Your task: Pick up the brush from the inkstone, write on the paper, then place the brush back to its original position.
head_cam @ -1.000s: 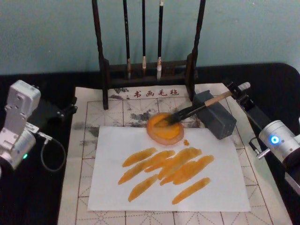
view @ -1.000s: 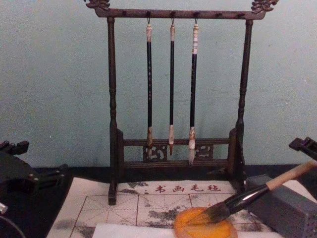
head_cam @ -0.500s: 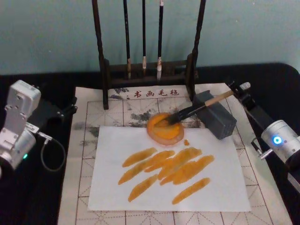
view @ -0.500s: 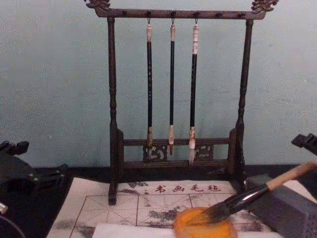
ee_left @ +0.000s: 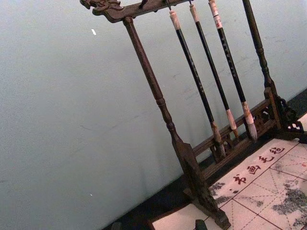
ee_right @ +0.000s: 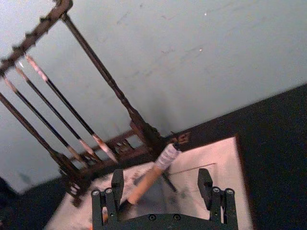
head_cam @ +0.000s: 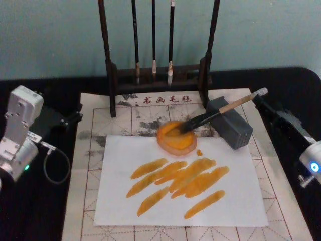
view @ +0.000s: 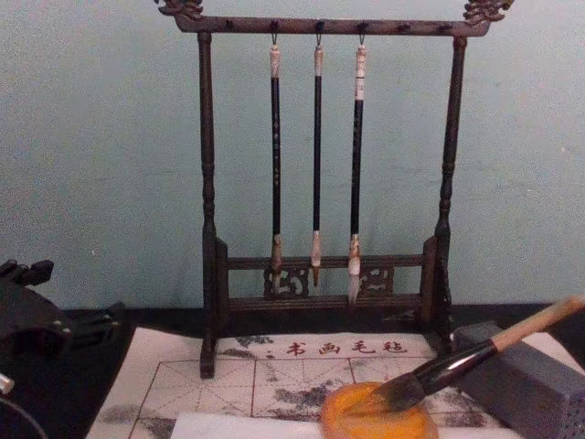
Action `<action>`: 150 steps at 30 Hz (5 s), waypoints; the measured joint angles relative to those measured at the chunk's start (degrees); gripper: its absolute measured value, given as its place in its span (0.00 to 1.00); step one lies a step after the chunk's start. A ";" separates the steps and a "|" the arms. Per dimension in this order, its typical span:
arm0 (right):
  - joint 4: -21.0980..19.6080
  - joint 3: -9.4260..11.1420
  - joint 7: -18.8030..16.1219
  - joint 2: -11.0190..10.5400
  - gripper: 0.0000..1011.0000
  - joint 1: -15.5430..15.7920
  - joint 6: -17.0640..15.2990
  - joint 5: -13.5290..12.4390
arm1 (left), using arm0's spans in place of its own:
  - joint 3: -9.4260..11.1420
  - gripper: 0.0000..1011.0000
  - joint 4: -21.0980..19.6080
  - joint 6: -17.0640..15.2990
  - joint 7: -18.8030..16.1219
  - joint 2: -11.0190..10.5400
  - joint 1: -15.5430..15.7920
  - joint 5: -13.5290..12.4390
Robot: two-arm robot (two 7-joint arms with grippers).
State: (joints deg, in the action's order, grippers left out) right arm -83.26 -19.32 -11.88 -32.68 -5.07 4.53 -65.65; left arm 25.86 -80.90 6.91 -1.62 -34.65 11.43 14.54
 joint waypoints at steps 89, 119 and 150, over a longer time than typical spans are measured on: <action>-2.01 -2.49 10.16 -3.18 0.99 2.11 0.36 17.20 | 0.00 0.99 0.00 0.00 0.00 0.00 0.00 0.00; -2.01 -2.49 10.16 -3.18 0.99 2.11 0.36 17.19 | 0.00 0.99 0.00 0.00 0.00 0.00 0.00 0.00; -2.01 -2.49 10.17 -3.18 0.99 2.11 0.36 17.19 | 0.00 0.99 0.00 0.00 0.00 0.00 0.00 0.00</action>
State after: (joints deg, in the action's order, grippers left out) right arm -85.27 -21.81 -1.71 -35.86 -2.96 4.89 -48.45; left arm 25.86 -80.90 6.91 -1.62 -34.65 11.43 14.55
